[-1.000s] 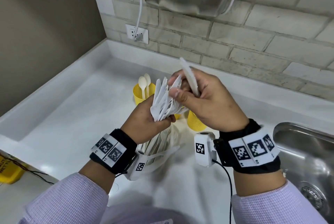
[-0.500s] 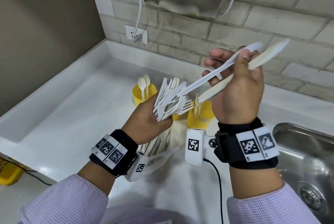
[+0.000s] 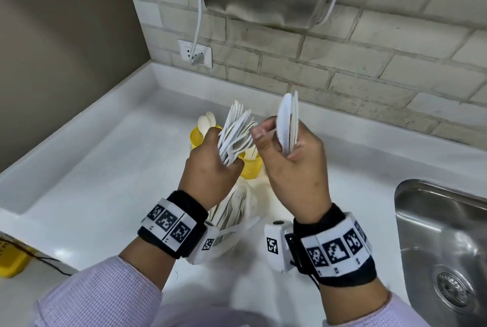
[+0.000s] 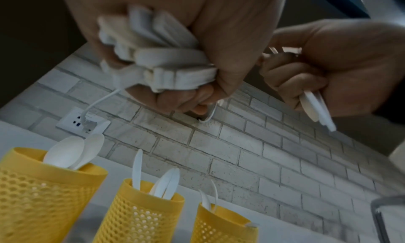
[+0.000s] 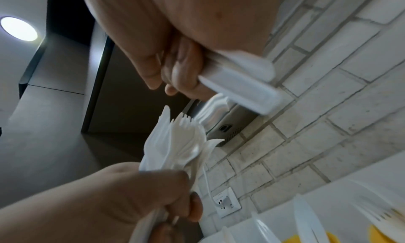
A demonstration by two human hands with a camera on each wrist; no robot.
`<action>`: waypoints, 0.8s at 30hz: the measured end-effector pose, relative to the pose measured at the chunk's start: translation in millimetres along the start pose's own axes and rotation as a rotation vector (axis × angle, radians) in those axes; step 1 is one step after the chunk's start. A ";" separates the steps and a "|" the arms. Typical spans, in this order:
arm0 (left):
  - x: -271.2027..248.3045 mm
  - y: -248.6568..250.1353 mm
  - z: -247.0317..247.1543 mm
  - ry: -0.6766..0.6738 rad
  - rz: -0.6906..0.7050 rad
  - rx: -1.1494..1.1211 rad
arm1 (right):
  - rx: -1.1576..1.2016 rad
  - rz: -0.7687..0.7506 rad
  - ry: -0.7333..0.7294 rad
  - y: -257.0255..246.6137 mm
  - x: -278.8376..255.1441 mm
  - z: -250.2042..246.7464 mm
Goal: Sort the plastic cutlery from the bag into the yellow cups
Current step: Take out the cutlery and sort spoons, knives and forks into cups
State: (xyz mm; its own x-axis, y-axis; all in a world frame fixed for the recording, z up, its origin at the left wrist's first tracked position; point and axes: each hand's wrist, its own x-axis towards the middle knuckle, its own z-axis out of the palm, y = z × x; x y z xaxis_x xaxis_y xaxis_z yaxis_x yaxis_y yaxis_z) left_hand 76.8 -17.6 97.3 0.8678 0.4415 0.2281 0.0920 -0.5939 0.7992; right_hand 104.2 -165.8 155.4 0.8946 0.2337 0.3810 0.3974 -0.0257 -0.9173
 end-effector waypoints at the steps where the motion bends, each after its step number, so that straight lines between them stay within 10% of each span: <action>1: -0.7 0.8 -0.2 0.010 -0.004 0.043 | -0.001 0.019 -0.027 0.9 0.1 1.8; 24: -6.7 19.1 -2.5 0.094 0.077 0.158 | -0.033 0.011 0.100 -4.5 18.8 2.9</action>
State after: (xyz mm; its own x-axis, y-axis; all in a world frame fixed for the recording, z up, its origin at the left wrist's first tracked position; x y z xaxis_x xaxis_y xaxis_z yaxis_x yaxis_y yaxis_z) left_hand 71.6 -30.3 112.5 0.8263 0.4476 0.3419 0.1094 -0.7230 0.6821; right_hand 118.7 -158.5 166.4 0.9144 0.1347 0.3818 0.3921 -0.0600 -0.9180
